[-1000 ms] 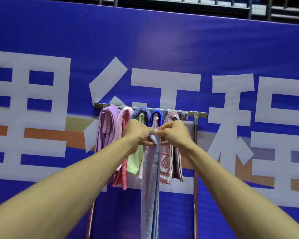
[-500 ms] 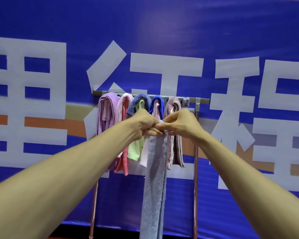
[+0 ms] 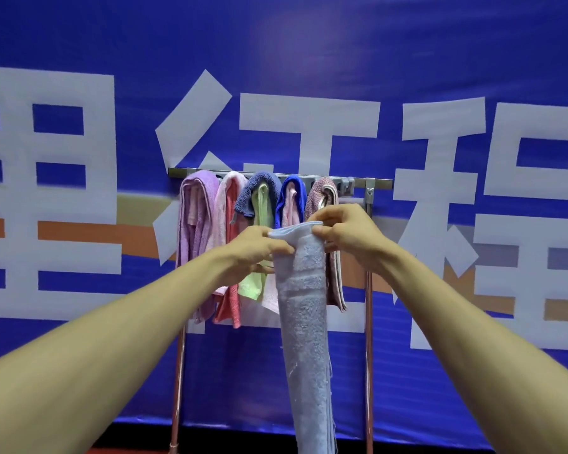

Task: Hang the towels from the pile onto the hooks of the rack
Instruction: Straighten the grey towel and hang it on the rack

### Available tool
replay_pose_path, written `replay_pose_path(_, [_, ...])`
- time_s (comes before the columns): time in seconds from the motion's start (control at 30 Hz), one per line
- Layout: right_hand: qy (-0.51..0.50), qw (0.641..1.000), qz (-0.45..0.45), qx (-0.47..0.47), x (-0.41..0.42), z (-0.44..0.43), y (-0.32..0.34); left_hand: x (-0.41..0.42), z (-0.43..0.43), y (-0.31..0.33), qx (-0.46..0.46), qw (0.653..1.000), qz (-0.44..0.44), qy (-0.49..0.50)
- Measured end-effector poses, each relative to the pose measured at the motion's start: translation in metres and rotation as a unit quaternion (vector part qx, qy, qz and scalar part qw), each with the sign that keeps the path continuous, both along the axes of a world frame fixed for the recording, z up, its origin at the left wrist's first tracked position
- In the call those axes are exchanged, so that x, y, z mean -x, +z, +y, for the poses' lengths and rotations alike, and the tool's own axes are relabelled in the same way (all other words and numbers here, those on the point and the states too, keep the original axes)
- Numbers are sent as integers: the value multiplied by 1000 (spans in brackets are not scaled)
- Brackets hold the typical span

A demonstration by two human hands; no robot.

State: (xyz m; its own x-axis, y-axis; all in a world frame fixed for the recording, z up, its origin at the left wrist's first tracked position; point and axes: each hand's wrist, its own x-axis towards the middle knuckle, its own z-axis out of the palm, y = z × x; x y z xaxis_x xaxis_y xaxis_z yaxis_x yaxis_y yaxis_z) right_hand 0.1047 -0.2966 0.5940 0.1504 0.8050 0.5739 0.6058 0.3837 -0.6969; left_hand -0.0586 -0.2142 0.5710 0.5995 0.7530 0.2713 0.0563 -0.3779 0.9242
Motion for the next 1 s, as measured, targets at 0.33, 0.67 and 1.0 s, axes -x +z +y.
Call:
replay_pose_path(0.33, [-87, 991, 61, -82, -10, 19, -8, -12, 5, 7, -312, 938, 58, 142])
replay_pose_path(0.67, [-35, 974, 218, -56, -15, 32, -12, -26, 2, 27, -158, 982, -55, 84])
replay_pose_path(1.0, [184, 941, 219, 179, -24, 39, -107, -44, 24, 18, -75, 963, -148, 213])
